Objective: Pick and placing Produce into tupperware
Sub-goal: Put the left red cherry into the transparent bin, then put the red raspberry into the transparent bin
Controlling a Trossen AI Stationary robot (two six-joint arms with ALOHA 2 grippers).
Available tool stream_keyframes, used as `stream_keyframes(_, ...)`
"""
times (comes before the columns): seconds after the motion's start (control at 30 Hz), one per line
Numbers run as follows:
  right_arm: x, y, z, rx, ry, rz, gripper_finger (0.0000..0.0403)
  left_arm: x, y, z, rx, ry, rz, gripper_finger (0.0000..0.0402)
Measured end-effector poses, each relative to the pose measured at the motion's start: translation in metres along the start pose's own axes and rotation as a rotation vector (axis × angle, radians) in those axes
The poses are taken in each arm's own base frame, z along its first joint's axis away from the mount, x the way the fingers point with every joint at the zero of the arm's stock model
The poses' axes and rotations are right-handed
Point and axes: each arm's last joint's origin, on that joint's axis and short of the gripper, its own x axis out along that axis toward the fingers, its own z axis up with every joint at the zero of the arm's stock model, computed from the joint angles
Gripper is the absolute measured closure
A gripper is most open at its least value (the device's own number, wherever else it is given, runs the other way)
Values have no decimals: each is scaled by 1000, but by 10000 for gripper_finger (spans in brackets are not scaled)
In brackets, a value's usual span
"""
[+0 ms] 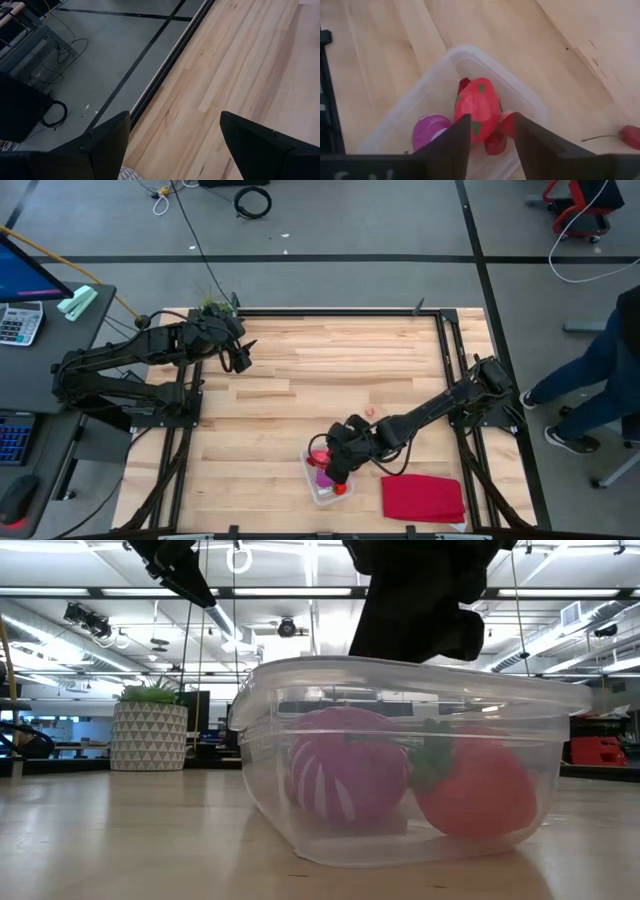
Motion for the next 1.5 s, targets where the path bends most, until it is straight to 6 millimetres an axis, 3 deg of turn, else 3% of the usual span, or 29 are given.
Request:
stream_keyframes(0.33,-1,1,-5,2,69,26,230,0,0,0,-1,0,-1,86)
stream_keyframes(0.5,-5,4,-18,55,126,-3,240,0,0,0,-1,0,0,86)
stream_keyframes(0.8,-18,-1,-52,181,240,-212,249,0,0,0,-2,0,0,86)
stream_keyframes(1.17,-30,-36,-52,335,116,-615,249,0,0,0,-7,0,0,86)
stream_keyframes(1.5,-6,-64,-61,455,103,-645,249,0,0,0,-7,1,0,86)
